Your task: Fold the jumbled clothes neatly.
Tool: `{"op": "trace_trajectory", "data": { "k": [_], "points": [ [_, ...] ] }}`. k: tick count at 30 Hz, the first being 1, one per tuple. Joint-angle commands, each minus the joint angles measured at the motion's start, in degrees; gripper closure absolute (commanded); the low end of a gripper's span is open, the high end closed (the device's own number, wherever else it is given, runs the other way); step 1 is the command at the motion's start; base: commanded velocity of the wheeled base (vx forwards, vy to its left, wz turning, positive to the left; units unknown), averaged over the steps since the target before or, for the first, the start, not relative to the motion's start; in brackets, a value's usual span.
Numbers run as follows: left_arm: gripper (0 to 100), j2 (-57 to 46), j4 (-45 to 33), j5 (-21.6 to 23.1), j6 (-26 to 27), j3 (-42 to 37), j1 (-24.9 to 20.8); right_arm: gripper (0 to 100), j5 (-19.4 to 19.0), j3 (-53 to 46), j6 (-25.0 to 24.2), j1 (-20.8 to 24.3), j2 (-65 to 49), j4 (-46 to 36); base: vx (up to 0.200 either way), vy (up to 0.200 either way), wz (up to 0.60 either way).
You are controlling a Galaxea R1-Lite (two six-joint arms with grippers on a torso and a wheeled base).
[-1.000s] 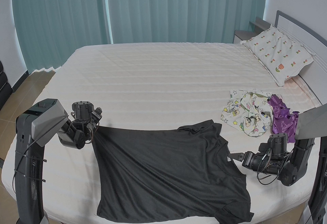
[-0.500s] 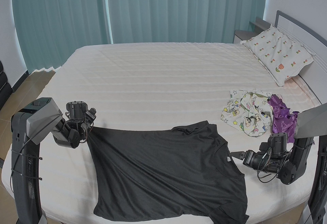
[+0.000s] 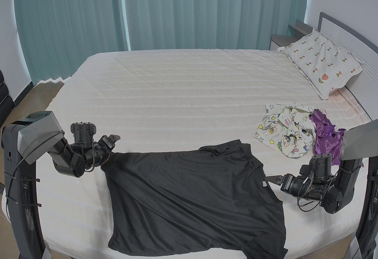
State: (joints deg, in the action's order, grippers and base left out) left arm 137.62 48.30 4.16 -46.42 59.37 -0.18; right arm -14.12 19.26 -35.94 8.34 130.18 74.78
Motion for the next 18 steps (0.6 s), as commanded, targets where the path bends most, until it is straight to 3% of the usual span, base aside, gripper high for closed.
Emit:
{"op": "trace_trajectory", "data": {
  "k": [1,4,9,16,18],
  "points": [
    [0,-3.85,-1.19,3.14,2.65,-4.35,0.45,0,-0.03,-0.1,-0.01,0.1,-0.02,0.02,0.0,0.0,0.0],
    [0,-4.03,-3.12,4.1,3.09,-4.44,0.53,0,-0.03,-0.19,-0.01,0.1,-0.02,0.02,0.0,0.0,0.0],
    [0,-7.01,-9.45,9.82,3.09,-4.35,1.85,0,-0.03,-0.36,-0.01,0.1,-0.02,0.02,0.0,0.0,0.0],
    [0,-10.27,-21.4,10.08,5.03,-0.92,3.96,0,-0.03,-0.36,-0.01,0.19,-0.02,0.02,0.0,0.0,0.0],
    [0,-11.06,-25.36,9.82,8.98,-0.75,4.23,0,-0.03,-0.36,0.08,0.19,-0.02,0.02,0.0,0.0,0.0]
  ]
}}
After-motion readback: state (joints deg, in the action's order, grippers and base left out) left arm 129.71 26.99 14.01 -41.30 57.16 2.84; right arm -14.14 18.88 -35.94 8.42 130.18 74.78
